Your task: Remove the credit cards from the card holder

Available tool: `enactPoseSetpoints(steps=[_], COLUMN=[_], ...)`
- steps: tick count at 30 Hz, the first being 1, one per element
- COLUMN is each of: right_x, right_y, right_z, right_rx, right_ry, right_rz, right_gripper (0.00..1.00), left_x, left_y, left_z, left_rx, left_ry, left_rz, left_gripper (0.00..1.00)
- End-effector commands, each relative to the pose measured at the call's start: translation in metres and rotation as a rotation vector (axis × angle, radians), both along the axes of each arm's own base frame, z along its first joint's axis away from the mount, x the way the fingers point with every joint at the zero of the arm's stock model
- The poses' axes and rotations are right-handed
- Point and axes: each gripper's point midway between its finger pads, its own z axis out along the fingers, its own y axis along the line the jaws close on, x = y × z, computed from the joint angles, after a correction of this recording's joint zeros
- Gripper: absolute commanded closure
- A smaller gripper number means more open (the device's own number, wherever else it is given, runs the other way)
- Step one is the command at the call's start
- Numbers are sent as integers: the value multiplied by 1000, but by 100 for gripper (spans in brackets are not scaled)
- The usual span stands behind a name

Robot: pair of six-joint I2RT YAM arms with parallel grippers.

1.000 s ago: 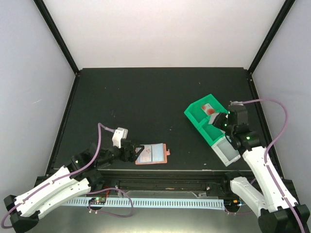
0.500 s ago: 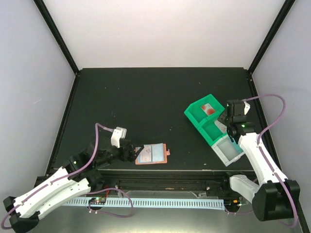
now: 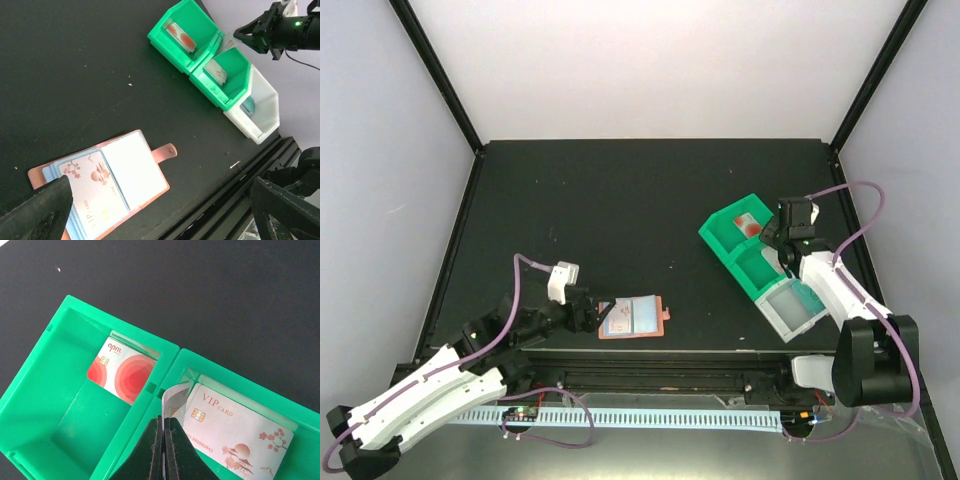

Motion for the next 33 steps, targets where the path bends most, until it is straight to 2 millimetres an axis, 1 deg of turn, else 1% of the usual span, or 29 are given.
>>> enactPoseSetpoints(steps=[1,5,8,13,16,21,24,27,33], right_x=[30,36,39,35,27,17,16,17,16], right_y=[13,21,24,23,22,18,14,16,11], right_z=[24,29,28,26,21,6,0,-2,-7], right_rx=[10,26,28,41,43,86,118,150,178], right_ry=[-123,-156,-156,-130,-89,-53,-69,-108,-150], right_rz=[91,137,158,148,149,147,117,110,50], right_gripper=[99,99,99,99,99,99,99,99,99], left_x=[-1,-1,0,-2,-3,-5,-6,-7,-7], left_y=[1,0,0,-1,-1,0,0,1,-1], left_z=[8,13,14,11,10,9,10,9,7], left_rx=[-51,-61,-57,-50,-50,-55,-58,-57,-80], left_ry=[3,-6,-7,7,12,14,11,9,21], left_rz=[14,11,9,4,0,-6,-11,-13,-8], left_gripper=[1,1,1,1,1,1,1,1,1])
